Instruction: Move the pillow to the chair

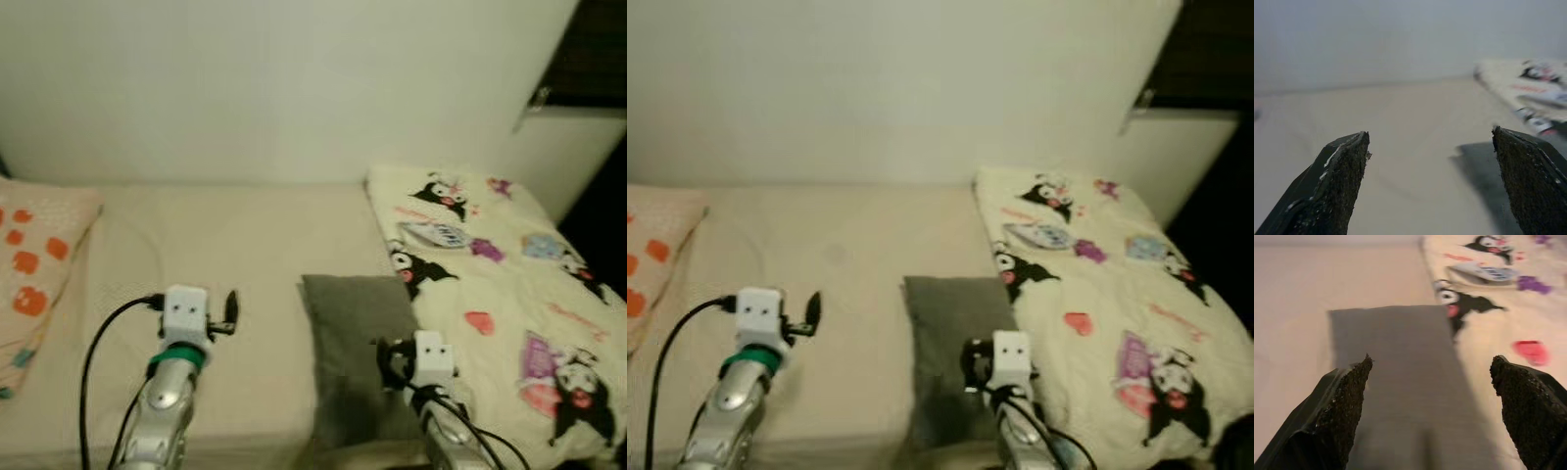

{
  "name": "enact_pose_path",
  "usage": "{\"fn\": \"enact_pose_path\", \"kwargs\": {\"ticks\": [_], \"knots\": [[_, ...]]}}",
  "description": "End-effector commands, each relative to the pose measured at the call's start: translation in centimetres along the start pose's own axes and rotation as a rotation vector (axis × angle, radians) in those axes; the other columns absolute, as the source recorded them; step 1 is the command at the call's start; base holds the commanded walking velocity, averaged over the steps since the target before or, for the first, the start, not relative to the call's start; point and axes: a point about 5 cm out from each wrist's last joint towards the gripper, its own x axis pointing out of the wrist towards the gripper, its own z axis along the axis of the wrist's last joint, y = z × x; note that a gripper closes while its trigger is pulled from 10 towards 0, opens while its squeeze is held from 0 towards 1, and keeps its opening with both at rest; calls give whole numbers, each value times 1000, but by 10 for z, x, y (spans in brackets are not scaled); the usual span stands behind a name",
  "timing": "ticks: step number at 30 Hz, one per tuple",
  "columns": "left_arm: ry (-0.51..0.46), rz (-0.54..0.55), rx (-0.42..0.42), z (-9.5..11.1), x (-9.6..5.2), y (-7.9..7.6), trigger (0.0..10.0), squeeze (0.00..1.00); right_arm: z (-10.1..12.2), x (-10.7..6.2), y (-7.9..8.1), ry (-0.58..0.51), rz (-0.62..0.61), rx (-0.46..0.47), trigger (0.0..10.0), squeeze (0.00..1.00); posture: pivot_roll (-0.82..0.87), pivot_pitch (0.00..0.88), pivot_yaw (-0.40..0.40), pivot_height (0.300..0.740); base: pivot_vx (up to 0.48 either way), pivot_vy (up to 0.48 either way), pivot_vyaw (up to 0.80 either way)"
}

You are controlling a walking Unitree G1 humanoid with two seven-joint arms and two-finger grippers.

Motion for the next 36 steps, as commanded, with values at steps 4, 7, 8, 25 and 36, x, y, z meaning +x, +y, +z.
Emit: {"fn": "enact_pose_path", "kwargs": {"ticks": [4,7,8,25,36], "knots": [[39,13,-2,-9,-4,4,10000,0,-6,-3,2,20,2,6,10000,0,-22,0,-14,740,0,-351,0],[65,27,-36,-11,-4,5,10000,0,-5,-2,3,19,4,6,10000,0,-23,0,-15,740,0,-230,0],[95,37,-80,-13,-3,5,10000,0,-4,-2,3,19,5,6,10000,0,-24,0,-15,740,0,0,0],[66,35,-72,-9,-4,7,10000,0,-5,-2,4,22,6,7,10000,0,-22,0,-16,740,0,424,0],[84,25,12,-11,-4,6,10000,0,-8,-3,5,30,9,6,10000,0,-17,0,-15,740,0,0,0]]}}
